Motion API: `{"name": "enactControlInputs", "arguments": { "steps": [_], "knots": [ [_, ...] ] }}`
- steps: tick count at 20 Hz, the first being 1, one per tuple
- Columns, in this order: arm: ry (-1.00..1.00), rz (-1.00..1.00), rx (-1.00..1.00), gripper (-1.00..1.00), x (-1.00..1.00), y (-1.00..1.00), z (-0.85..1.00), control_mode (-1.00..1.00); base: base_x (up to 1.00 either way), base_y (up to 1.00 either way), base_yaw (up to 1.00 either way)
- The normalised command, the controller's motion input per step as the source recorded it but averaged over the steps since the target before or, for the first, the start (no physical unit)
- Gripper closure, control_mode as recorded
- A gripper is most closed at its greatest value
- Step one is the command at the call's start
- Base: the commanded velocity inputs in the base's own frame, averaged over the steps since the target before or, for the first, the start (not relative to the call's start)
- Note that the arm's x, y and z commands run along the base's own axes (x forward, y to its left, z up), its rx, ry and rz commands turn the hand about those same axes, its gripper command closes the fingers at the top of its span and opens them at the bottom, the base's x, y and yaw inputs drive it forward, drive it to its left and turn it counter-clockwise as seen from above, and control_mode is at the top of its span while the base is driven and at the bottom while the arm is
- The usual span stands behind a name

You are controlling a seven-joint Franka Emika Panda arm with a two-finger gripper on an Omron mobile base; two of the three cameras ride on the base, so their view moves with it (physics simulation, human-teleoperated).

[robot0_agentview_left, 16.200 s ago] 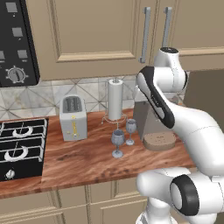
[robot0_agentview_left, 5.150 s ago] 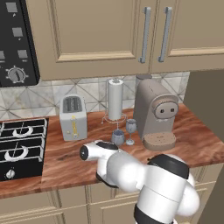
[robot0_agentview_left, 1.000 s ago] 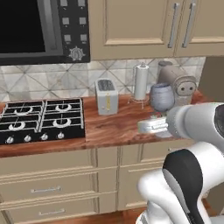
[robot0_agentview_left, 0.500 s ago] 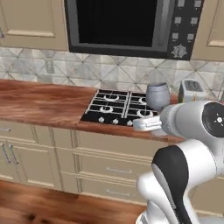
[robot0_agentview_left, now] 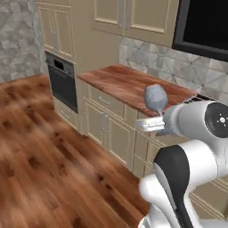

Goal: Retrieve the wine glasses from the counter and place one next to each plate.

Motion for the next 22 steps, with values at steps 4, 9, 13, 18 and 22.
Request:
{"name": "enactControlInputs", "arguments": {
  "steps": [4, 9, 13, 18, 22],
  "knots": [
    [0.00, 0.00, 0.00, 1.00, 0.00, 0.00, 0.00, 1.00, 0.00, 0.00, 1.00],
    [0.00, 0.00, 0.00, 1.00, 0.00, 0.00, 0.00, 1.00, 0.00, 0.00, 1.00],
    [0.00, 0.00, 0.00, 1.00, 0.00, 0.00, 0.00, 1.00, 0.00, 0.00, 1.00],
    [0.00, 0.00, 0.00, 1.00, 0.00, 0.00, 0.00, 1.00, 0.00, 0.00, 1.00],
    [0.00, 0.00, 0.00, 1.00, 0.00, 0.00, 0.00, 1.00, 0.54, -0.23, 0.78]
  ]
}}
